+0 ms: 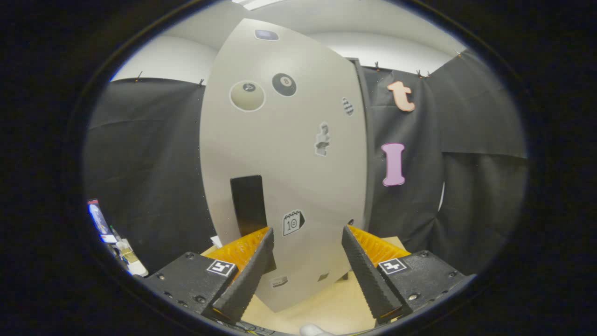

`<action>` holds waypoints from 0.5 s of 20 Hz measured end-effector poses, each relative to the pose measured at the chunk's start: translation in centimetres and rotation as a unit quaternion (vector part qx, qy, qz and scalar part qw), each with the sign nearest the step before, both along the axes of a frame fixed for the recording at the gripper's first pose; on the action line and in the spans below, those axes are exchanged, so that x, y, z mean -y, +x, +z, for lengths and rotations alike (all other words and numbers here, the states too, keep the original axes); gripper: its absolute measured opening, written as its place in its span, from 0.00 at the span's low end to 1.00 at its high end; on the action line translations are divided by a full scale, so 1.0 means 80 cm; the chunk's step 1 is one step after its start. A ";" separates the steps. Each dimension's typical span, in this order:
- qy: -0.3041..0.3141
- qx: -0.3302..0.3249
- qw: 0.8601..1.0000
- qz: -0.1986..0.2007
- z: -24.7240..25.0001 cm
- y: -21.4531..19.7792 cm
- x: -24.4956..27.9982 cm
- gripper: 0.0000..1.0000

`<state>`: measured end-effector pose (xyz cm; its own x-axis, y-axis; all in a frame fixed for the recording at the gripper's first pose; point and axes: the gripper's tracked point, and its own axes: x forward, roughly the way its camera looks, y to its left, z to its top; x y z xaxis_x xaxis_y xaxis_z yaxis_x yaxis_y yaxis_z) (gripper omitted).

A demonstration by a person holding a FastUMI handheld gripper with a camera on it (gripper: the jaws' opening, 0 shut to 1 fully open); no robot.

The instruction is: Open the shoe cabinet door, grab the shoes and put them into the shoe cabinet, then close the shoe cabinet door.

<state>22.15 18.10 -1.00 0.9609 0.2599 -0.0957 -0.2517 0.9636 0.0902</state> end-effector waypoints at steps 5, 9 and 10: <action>0.015 -0.009 1.000 0.012 -0.014 0.037 -0.065 0.98; 0.012 -0.009 1.000 -0.003 -0.009 0.044 -0.077 0.98; 0.009 -0.007 1.000 -0.008 -0.010 0.043 -0.077 0.98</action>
